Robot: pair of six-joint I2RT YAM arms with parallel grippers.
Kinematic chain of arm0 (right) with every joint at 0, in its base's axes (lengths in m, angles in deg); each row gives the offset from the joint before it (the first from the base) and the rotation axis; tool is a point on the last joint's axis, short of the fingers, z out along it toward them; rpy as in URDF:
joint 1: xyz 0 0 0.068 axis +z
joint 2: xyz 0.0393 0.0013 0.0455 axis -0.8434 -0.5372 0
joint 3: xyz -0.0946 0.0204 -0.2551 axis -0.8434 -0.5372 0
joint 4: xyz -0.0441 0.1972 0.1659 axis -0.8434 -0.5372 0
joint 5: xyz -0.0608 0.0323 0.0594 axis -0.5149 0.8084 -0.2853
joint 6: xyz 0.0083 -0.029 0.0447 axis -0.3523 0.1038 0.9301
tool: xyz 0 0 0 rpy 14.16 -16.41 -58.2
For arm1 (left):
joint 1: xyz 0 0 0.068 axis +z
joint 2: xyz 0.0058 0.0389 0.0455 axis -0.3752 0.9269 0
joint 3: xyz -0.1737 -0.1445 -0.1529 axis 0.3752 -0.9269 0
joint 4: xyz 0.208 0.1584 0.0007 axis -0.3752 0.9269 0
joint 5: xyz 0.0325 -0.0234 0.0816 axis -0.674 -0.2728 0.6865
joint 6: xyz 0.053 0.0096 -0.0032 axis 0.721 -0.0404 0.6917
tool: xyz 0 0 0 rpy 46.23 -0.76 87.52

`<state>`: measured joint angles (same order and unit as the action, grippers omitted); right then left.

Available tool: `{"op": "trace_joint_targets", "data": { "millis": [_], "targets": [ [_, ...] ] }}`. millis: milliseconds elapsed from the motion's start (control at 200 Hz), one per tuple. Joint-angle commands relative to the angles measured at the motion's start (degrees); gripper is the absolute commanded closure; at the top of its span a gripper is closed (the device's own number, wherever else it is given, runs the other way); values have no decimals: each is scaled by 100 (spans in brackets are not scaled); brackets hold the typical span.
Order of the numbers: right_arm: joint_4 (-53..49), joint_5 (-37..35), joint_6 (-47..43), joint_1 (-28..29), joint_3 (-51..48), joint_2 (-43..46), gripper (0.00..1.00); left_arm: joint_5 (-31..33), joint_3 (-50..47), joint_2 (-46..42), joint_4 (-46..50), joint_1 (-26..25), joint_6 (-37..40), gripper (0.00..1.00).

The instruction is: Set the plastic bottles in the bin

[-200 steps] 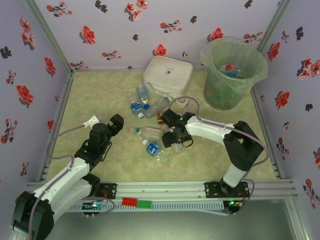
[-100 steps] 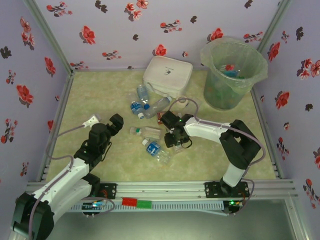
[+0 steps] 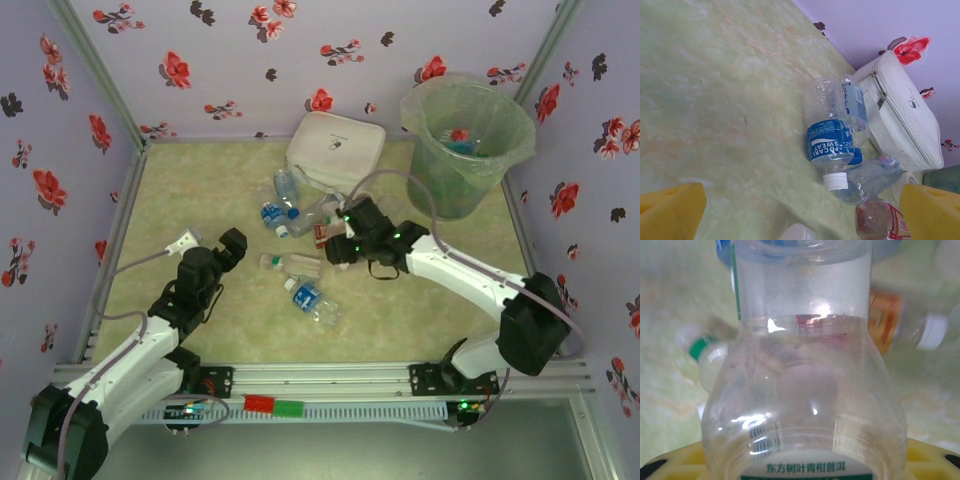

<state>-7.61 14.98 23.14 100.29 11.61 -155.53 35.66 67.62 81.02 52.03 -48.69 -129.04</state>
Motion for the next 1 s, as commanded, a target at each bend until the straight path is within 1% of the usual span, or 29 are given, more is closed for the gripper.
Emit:
{"op": "trace_joint_targets", "data": {
  "millis": [0, 85, 155, 245, 320, 395, 485, 565, 635, 770, 895, 995],
  "targets": [
    [544, 65, -429, -369, 525, 246, 49, -226, 10, -3, -160, 49, 165, 0],
    [1, -48, -1007, -725, 1394, 217, 49, -492, 327, 90, 209, 52, 522, 0],
    [-554, -145, -1388, -1077, 2253, 64, 50, -585, 626, 193, 632, 55, 793, 0],
    [-1075, -218, -1524, -1618, 3296, -211, 50, -696, 855, 337, 917, 55, 1074, 0],
    [-1273, -257, -1428, -2157, 3946, -463, 51, -806, 873, 422, 867, 50, 1080, 0],
    [-1012, -459, -1173, -2650, 4072, -551, 51, -964, 818, 501, 645, 52, 1027, 0],
    [-473, -682, -1003, -3070, 4073, -677, 51, -1154, 859, 665, 489, 55, 1038, 0],
    [-304, -866, -833, -3450, 4285, -917, 51, -1321, 993, 841, 482, 55, 1137, 0],
    [-339, -887, -678, -3770, 4569, -1210, 51, -1458, 1054, 952, 445, 56, 1204, 0],
    [-586, -655, -370, -4254, 5122, -1826, 51, -1609, 1064, 1089, 394, 56, 1279, 0],
    [-889, -399, -79, -4517, 5534, -2372, 51, -1714, 1037, 1172, 407, 63, 1307, 0],
    [-1106, -393, 19, -4577, 5713, -2690, 50, -1760, 1037, 1196, 484, 53, 1324, 0]
  ]
}}
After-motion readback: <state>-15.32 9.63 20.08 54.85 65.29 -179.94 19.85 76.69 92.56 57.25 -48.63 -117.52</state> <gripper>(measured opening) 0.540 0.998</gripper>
